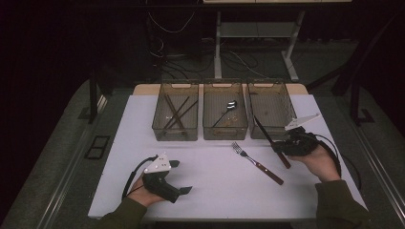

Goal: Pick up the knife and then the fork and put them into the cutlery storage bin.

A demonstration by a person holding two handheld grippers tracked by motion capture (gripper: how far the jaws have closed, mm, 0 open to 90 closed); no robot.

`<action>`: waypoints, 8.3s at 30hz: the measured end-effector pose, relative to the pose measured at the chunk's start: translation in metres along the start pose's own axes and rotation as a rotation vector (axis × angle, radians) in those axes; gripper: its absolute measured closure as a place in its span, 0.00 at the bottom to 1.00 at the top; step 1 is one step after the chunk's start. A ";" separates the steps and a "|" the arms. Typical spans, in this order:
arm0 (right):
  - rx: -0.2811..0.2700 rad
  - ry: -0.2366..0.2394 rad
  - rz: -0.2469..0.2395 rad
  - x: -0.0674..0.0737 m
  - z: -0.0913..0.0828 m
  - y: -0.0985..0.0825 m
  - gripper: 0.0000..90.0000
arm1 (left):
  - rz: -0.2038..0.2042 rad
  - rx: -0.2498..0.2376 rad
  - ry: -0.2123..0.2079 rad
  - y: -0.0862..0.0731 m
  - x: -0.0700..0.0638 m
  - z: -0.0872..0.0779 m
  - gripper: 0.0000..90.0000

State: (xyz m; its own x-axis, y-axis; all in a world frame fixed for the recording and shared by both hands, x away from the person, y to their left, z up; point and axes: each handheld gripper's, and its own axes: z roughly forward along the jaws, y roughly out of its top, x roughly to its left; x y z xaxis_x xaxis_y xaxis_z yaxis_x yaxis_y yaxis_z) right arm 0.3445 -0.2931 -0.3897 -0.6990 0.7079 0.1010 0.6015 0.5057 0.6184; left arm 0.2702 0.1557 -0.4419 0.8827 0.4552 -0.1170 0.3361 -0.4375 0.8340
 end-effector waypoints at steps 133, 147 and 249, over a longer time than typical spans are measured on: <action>0.137 -0.044 -0.016 0.038 0.016 0.020 0.50 | -0.001 0.008 -0.013 0.000 -0.004 0.005 0.00; 0.362 -0.010 -0.067 0.054 0.045 0.022 0.64 | 0.002 0.011 -0.014 0.000 -0.004 0.005 0.00; -0.292 -0.148 0.110 -0.028 -0.043 0.037 0.86 | -0.001 0.003 -0.014 -0.001 -0.001 0.005 0.00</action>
State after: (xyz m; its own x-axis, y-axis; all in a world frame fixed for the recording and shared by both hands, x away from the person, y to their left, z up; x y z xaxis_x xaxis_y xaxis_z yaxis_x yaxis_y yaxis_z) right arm 0.3698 -0.3158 -0.3361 -0.5599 0.8248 0.0788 0.5190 0.2750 0.8094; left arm 0.2708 0.1517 -0.4450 0.8871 0.4442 -0.1254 0.3379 -0.4398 0.8321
